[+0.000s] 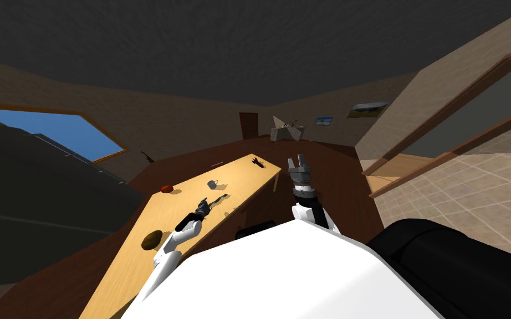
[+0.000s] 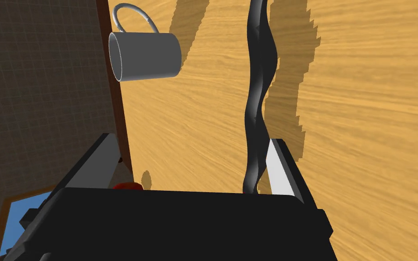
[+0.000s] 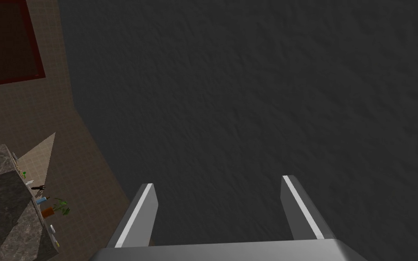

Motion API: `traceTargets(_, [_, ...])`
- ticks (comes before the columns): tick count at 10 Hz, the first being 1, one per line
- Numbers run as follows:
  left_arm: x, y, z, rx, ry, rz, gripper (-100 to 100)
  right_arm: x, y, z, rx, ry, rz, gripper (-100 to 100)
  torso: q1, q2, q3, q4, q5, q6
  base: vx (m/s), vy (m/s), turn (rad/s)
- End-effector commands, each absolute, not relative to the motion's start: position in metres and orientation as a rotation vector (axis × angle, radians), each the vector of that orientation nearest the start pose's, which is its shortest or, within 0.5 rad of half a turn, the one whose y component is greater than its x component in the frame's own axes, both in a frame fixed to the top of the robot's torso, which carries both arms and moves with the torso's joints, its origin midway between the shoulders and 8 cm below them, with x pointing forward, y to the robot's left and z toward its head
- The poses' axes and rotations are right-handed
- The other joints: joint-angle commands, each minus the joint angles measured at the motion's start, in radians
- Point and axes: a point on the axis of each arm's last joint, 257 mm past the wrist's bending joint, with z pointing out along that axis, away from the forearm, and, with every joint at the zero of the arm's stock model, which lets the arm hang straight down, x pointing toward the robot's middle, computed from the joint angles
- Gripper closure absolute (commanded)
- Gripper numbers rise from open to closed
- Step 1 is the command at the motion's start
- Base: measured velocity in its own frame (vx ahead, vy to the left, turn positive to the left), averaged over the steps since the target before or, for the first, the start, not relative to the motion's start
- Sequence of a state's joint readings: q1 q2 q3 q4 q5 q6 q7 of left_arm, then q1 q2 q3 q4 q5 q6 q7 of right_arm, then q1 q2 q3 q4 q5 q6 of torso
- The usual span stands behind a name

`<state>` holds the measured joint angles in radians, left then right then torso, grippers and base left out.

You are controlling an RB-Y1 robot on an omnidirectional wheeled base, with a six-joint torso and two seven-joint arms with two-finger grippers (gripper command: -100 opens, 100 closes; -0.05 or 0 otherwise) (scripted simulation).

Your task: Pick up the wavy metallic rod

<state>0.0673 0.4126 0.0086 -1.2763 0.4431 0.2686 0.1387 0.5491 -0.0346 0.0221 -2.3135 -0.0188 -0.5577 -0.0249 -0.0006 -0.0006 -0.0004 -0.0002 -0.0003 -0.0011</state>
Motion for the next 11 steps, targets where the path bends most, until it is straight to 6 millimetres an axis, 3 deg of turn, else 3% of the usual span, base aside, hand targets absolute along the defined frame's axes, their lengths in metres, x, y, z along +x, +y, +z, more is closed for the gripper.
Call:
traceTargets(1, [0.448,0.425,-0.439,-1.932,1.369,-0.822,-100,0.325,-0.273,0.034,0.62,0.591,1.356,0,0.0,0.0,0.0,0.0,0.0,0.0,0.011,-0.012,-0.14])
traceTargets(7, [0.427,0.46,-0.476,-2.144,1.338,-0.686,-100,0.325,-0.273,0.034,0.62,0.591,1.356,0,0.0,0.0,0.0,0.0,0.0,0.0,0.011,-0.011,-0.105])
traceTargets(11, [0.415,0.48,-0.488,-2.262,1.299,-0.612,-100,0.325,-0.273,0.034,0.62,0.591,1.356,0,0.0,0.0,0.0,0.0,0.0,0.0,0.011,-0.007,-0.101])
